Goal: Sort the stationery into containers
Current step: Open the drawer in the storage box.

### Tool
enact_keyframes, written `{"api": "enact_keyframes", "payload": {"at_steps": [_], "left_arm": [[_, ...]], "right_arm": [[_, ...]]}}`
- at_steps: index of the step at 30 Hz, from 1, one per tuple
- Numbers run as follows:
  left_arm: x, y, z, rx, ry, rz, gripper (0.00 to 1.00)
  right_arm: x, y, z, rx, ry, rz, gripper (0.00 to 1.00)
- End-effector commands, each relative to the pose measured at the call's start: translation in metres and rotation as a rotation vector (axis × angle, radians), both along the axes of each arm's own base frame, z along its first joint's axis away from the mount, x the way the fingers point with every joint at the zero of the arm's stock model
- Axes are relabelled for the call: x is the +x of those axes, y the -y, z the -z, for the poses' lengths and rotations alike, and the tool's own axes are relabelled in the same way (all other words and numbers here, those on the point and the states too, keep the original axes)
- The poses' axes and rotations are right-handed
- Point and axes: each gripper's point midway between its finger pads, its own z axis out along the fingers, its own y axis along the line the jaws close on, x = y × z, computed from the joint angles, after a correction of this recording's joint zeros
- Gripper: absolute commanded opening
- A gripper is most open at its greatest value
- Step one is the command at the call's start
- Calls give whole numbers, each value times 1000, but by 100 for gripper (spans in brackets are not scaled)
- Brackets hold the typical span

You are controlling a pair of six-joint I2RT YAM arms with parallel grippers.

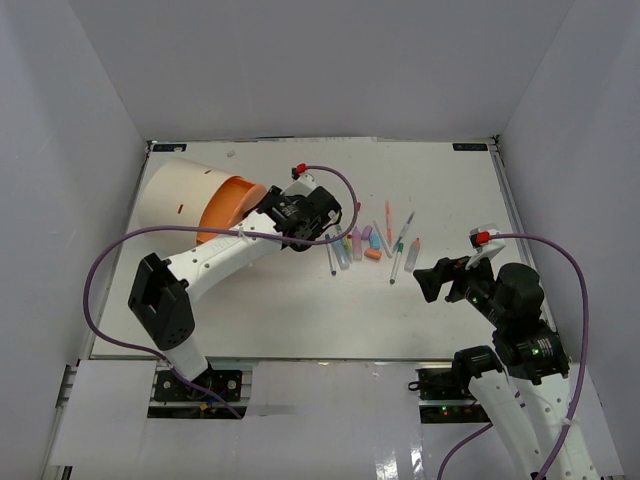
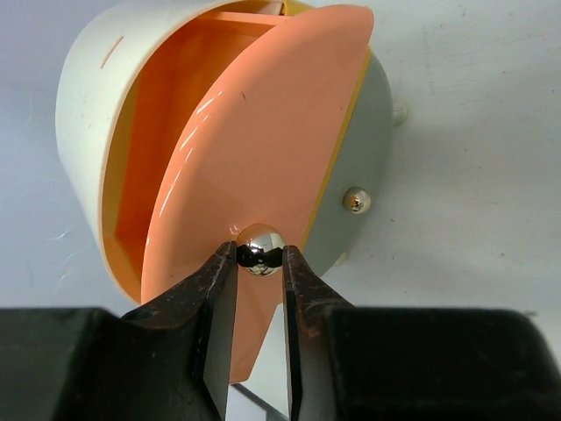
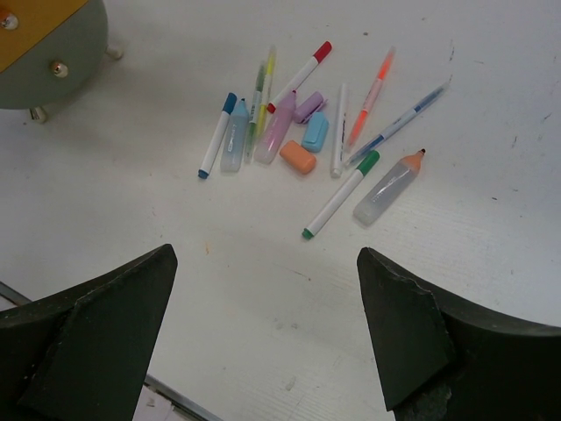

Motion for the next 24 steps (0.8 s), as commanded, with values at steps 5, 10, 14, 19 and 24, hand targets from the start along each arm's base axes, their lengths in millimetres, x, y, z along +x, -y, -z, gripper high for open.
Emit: {"api": "enact_keyframes", "payload": {"at_steps": [5,10,14,19,24], "left_arm": [[-5,28,5,-163,-30,46,22],[-6,38,1,-232,-29,65,22],[-8,45,1,-267,-41,83,24],[-7,39,-4,-246,-14,71,24],[-6,34,-15,-243,22,62,24]], "right_arm": [[3,-2,-9,12,39,-8,90],[3,-3,-8,11,36,-16,90],[3,-4,-7,9,31,-19,90],[4,-4,-8,9,34,-21,90],[3,-5,-8,12,33,-27,90]]}}
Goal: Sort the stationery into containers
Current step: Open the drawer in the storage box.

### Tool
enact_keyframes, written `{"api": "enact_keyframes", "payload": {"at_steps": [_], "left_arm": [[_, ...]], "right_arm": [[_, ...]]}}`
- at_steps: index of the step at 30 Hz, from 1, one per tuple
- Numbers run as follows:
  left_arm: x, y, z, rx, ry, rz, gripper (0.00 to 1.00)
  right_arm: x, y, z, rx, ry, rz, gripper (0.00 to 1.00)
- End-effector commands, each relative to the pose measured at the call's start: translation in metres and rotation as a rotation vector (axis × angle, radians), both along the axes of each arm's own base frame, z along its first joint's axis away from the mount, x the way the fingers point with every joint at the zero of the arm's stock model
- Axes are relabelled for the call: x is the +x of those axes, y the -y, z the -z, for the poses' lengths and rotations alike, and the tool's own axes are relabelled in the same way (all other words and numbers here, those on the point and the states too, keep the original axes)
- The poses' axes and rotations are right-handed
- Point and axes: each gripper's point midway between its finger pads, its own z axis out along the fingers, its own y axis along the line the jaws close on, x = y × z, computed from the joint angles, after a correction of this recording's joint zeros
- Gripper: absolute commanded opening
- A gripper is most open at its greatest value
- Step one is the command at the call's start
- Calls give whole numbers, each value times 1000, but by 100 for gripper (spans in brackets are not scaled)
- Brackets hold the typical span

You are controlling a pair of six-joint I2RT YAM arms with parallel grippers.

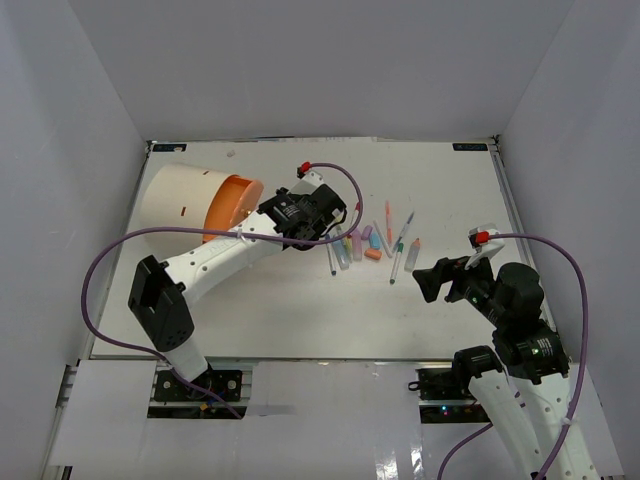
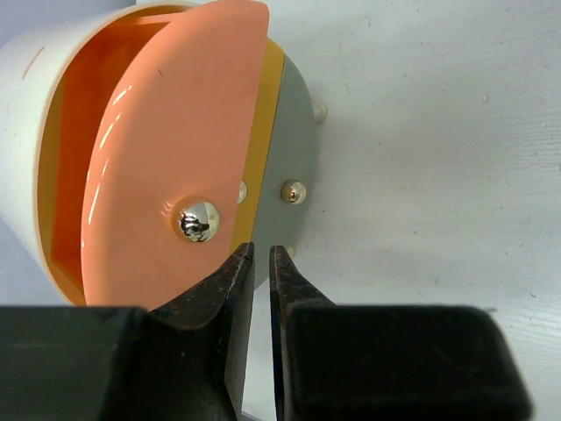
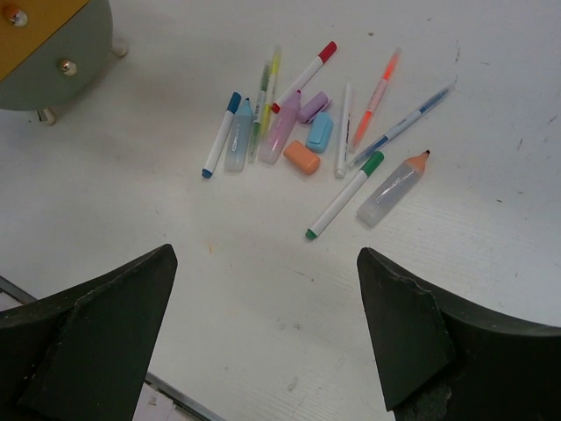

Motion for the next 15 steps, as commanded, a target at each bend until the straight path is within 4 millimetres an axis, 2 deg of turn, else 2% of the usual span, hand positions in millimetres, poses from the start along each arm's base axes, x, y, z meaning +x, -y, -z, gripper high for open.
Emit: {"api": "enact_keyframes", "payload": {"at_steps": [1,3,7,12,13,15], "left_arm": [[0,0,-24,-74,76,-10,24],[1,-2,-32,-73,93,-6,25],[3,8,-47,-150,116,27,27],[1,34,-66,-346,109,111,45],[-1,38,-79,-402,136,126,47],[-4,43,-92,-477,149,153,51]], "right_arm": [[3,-4,-7,9,31,-18,90],[3,-3,-7,9,31,-17,90],[2,-4,-8,11,36,-25,90],[2,-5,-6,10,23,-30,90],[2,-5,-6,8,19,-31,90],[2,-5,-7,8,18,-31,90]]}}
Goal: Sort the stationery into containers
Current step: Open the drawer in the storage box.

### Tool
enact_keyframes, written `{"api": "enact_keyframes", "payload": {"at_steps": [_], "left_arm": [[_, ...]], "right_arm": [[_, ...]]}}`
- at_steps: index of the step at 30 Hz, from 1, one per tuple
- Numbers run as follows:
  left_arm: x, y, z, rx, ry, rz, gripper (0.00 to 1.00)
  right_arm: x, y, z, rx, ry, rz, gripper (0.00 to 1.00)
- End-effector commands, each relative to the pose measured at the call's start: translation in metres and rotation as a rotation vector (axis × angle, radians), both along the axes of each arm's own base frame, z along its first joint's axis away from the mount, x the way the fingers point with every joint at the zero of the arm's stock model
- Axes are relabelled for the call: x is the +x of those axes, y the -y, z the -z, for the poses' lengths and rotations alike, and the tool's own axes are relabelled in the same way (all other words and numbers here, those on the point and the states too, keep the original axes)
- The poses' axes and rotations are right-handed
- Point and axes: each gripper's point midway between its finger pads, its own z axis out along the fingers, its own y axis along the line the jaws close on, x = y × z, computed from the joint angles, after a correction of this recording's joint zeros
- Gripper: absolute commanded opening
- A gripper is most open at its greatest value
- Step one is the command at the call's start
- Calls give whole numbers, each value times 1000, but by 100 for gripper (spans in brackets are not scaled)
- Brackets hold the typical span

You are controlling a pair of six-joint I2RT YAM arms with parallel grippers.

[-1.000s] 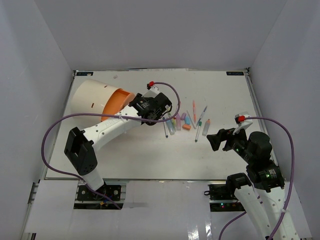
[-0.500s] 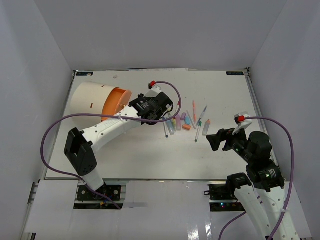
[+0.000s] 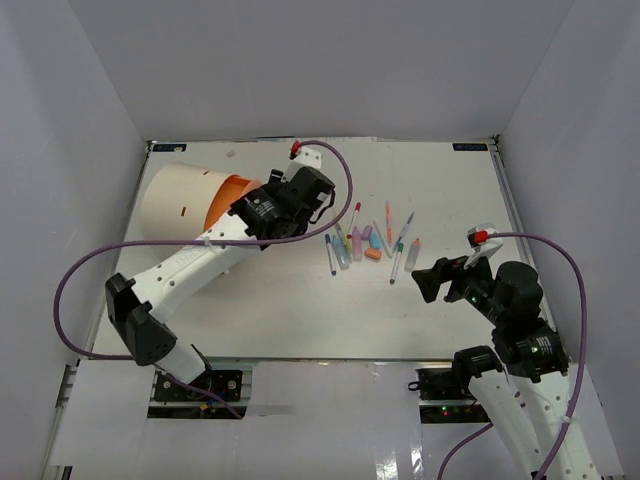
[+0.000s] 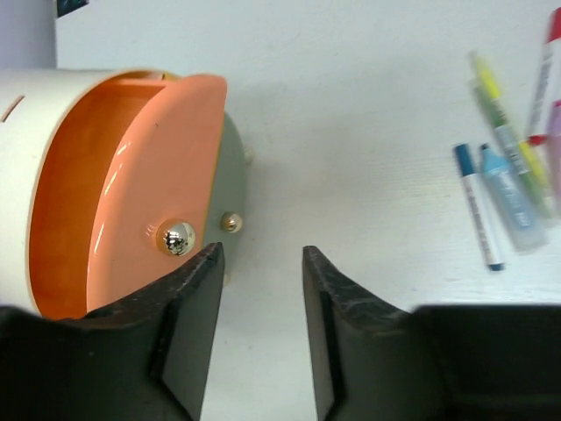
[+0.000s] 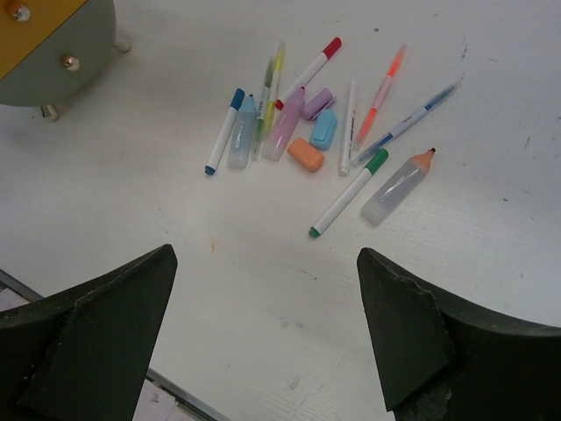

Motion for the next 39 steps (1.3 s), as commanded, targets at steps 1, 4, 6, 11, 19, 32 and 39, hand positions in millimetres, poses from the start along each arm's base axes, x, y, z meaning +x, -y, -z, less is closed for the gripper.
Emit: {"api": "enact_keyframes", "payload": {"at_steps": [1,4,6,11,19,32,39], "left_arm": [[-7,16,-63,-273,114,66,54],[-11,11,-90,-387,157,84,62],[-10,0,-102,-424,176,73,66],[9,-36,-94,-477,122,12,77],[30,-70,-68,-519,48,-41,78],[31,-55,-31,-561,-100,28,77],[26,-50,-11,-559,-179,32,76]], "right_arm": [[3,-4,-7,6,22,-21,90],[2,-6,-6,6,14,-31,90],[2,-7,-6,9,11,-38,90],[1,-9,-5,11,4,-55,90],[-1,-10,-3,11,-6,-62,90],[0,-10,-3,2,-9,-65,90],[0,-11,-3,3,-13,-70,90]]}}
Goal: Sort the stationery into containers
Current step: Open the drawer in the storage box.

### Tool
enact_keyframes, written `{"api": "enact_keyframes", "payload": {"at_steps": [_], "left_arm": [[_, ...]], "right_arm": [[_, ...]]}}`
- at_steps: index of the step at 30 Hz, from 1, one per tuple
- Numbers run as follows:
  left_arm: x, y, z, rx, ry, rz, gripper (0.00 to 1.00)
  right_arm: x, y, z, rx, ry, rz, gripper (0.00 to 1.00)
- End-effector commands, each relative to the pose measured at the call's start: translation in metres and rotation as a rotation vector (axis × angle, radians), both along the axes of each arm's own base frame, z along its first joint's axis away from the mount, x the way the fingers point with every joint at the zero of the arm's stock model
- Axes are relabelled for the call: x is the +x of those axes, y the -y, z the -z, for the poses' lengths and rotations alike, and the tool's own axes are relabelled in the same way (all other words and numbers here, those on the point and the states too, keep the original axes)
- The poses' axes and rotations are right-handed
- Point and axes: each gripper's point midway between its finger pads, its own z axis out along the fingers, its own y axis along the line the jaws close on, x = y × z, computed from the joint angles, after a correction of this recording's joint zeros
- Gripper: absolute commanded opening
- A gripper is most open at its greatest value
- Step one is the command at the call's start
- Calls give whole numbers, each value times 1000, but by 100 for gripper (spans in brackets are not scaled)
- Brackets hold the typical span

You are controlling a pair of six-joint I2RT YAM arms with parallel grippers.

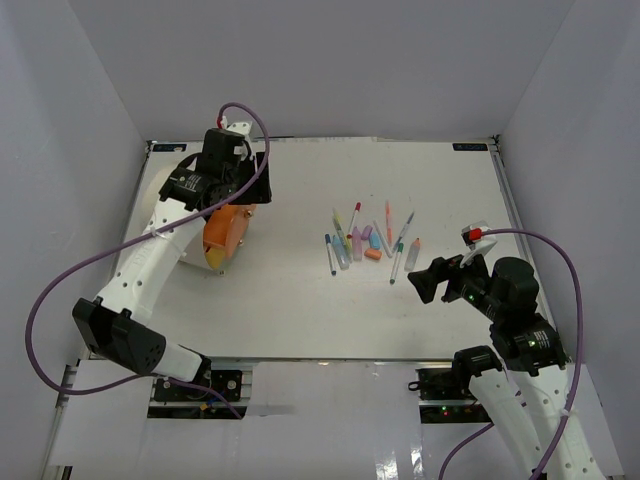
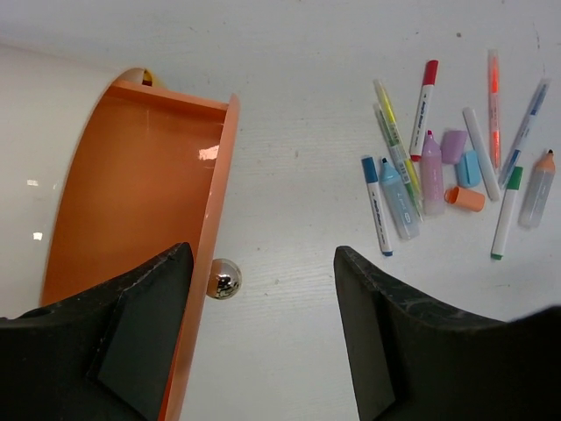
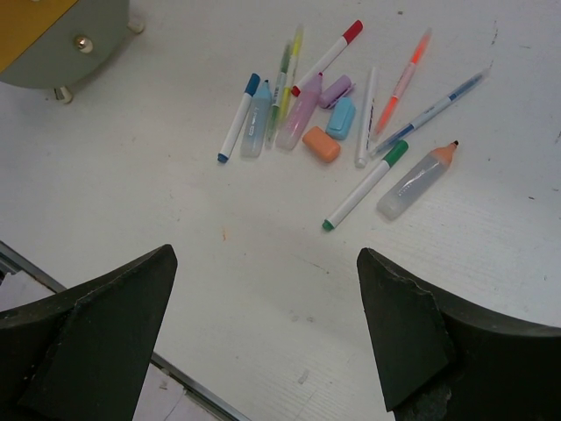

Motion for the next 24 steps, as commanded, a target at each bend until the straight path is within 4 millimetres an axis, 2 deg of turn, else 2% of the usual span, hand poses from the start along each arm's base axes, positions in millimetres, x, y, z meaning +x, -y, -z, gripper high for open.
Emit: {"api": "enact_keyframes", "payload": {"at_steps": [1,13,24], "left_arm": [[-7,2,10,-7,-41,23,76],[-8,17,-10,-77,-3,93,76],[-7,17,-33,-98,47,88,71]], "right_arm": [[1,-3,-10,3,30,-23,90],[0,-5,-6,6,22,-34,90],[0,-5,-6,8,23,-37,90]]}}
